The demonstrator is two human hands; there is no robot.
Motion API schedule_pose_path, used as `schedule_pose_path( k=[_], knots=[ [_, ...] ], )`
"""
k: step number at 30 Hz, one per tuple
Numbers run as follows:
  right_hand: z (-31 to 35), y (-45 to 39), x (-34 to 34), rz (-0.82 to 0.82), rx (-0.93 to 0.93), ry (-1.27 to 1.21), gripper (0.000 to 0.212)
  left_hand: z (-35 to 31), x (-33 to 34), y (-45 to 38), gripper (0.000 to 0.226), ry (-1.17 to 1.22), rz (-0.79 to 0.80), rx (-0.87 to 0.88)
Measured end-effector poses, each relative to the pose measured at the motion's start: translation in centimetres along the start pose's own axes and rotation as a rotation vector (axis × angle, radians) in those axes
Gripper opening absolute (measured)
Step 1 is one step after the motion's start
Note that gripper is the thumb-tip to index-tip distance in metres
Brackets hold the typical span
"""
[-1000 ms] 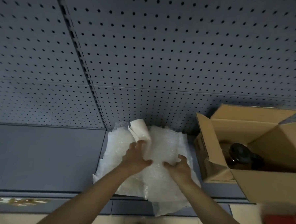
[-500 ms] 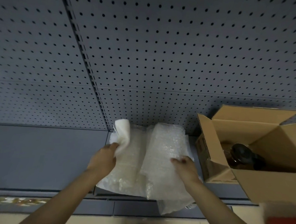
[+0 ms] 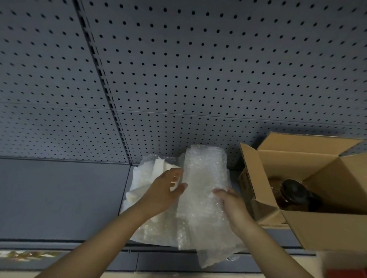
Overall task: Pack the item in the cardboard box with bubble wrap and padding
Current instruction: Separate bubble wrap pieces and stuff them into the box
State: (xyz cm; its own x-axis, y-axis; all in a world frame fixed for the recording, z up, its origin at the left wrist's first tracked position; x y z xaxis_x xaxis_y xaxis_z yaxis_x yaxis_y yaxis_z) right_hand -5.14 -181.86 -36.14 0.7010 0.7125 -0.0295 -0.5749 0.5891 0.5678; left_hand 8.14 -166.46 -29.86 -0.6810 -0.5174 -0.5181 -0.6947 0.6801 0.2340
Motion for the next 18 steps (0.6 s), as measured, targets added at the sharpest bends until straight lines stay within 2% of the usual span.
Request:
schedule_pose_path(
  k=[3, 8, 12, 14, 16, 18],
  knots=[
    [-0.4, 0.6, 0.4, 0.095, 0.073, -0.211, 0.026, -0.4, 2.2, -1.4, 0.054, 0.119, 0.121, -0.179],
    [0.1, 1.7, 0.9, 0.221, 0.110, -0.408, 0.036, 0.5, 4.3, -2.7, 0.075, 0.259, 0.222, -0.384],
    [2.0, 2.5, 1.8, 0.286, 0.089, -0.418, 0.035, -0.8, 4.0, -2.8, 0.043, 0.451, 0.255, -0.390],
    [4.1, 3.2, 2.3, 0.303, 0.029, -0.384, 0.028, -0.5, 3.1, -3.0, 0.049, 0.516, 0.222, -0.398],
    [6.8, 4.0, 2.4, 0.303, -0.046, -0.333, 0.022, 0.1, 1.6, -3.0, 0.046, 0.567, 0.122, -0.415],
    [9.4, 4.8, 2.1, 0.293, -0.108, -0.293, 0.021, 0.6, 0.1, -2.9, 0.029, 0.617, 0.018, -0.422]
  ],
)
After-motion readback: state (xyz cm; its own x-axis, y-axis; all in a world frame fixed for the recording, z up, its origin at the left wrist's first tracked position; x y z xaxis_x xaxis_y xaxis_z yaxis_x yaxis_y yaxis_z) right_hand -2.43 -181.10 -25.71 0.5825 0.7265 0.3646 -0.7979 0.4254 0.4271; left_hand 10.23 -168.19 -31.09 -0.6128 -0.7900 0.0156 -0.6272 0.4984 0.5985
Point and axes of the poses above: each hand's wrist, its own y-axis away from the middle knuckle, its own x-axis out of the palm, z = x × y, the point moved 7 cm from there along -y, towards the middle knuckle, and after that the axes turned 4 degrees about -x, right-handed, at the moved point
